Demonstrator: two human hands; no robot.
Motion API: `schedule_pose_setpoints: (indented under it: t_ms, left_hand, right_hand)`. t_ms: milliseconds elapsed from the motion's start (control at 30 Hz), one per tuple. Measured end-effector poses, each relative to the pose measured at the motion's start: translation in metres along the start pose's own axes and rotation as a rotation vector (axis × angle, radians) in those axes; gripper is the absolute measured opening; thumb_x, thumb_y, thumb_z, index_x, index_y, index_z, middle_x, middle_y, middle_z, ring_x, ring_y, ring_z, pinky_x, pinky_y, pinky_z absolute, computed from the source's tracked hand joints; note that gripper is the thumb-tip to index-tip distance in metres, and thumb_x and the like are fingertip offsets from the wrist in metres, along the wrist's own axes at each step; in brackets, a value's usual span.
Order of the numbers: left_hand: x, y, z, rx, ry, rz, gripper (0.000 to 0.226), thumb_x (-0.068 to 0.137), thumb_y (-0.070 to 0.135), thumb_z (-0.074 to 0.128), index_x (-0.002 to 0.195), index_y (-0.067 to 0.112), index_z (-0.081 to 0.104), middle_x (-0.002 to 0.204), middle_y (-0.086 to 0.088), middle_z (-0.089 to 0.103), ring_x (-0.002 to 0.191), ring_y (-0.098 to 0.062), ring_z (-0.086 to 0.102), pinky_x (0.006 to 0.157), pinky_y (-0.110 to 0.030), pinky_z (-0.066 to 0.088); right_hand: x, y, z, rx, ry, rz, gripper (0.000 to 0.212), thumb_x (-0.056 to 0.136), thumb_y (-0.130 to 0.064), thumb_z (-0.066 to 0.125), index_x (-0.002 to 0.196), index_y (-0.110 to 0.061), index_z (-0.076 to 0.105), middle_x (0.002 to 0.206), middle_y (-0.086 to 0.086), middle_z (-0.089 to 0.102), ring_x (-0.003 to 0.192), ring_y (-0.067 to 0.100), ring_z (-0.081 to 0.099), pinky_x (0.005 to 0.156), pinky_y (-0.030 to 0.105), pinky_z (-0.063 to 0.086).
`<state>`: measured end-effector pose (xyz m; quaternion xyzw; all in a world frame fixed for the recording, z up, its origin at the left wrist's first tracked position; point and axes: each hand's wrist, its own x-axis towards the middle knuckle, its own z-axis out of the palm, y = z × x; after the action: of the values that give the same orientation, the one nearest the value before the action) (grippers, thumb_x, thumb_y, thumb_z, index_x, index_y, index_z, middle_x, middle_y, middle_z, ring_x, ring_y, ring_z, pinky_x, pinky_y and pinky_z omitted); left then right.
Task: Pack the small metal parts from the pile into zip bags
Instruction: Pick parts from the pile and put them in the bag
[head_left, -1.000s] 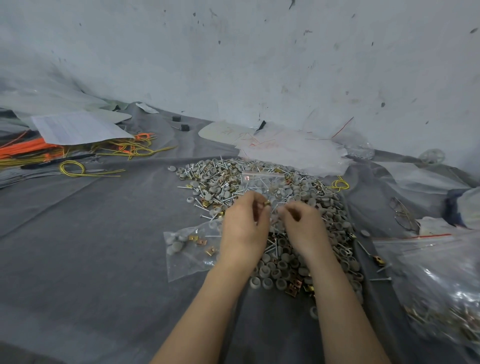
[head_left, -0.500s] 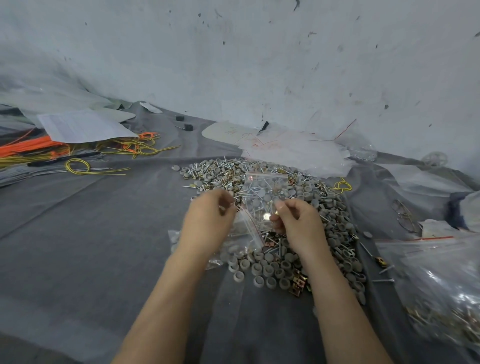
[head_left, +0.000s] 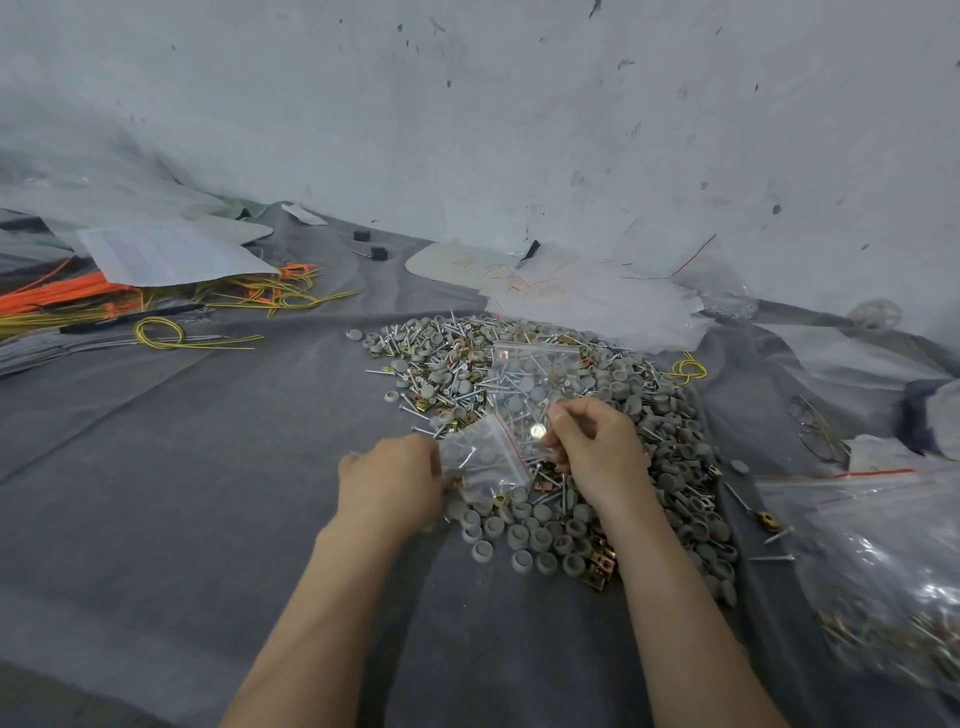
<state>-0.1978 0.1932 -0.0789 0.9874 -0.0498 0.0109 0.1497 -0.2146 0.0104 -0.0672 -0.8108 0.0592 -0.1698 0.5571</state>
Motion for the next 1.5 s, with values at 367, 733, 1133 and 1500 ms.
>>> schedule_pose_setpoints:
  t_ms: [367,733,1133,1500]
  left_hand:
    - [0.009,-0.006,-0.022,-0.490,0.302,-0.060,0.018,0.091,0.011,0.048,0.093,0.021,0.063,0.096,-0.004,0.067,0.086,-0.026,0.062,0.078,-0.037,0.051]
    - [0.012,-0.006,-0.020,-0.713,0.414,-0.008,0.010,0.095,0.017,0.051,0.092,0.019,0.060,0.085,0.008,0.062,0.076,0.001,0.054,0.071,-0.025,0.039]
    - [0.009,0.010,0.000,-0.281,-0.079,0.242,0.109,0.069,0.064,0.069,0.152,0.025,0.010,0.159,0.001,0.011,0.145,-0.024,0.011,0.118,-0.046,0.015]
    - [0.018,0.038,0.028,-0.227,0.059,0.269,0.121,0.069,0.062,0.068,0.151,0.022,-0.011,0.153,-0.004,0.023,0.142,-0.026,0.013,0.116,-0.048,0.007]
  right_hand:
    - [0.001,0.005,0.001,-0.057,-0.025,-0.010,0.018,0.095,-0.013,0.054,0.109,-0.023,0.060,0.086,-0.005,0.066,0.077,0.010,0.064,0.075,0.027,0.054]
    - [0.003,0.007,0.002,-0.027,-0.021,0.027,0.016,0.090,-0.011,0.061,0.085,-0.025,0.056,0.093,0.002,0.066,0.089,0.019,0.066,0.088,0.041,0.053]
    - [0.002,0.004,-0.001,-0.044,0.008,0.016,0.015,0.090,-0.008,0.060,0.089,-0.023,0.060,0.091,-0.002,0.063,0.090,0.017,0.063,0.086,0.034,0.054]
    - [0.000,0.001,-0.002,-0.080,-0.012,0.013,0.010,0.086,-0.015,0.067,0.084,-0.023,0.061,0.087,-0.003,0.067,0.079,0.008,0.063,0.063,0.005,0.044]
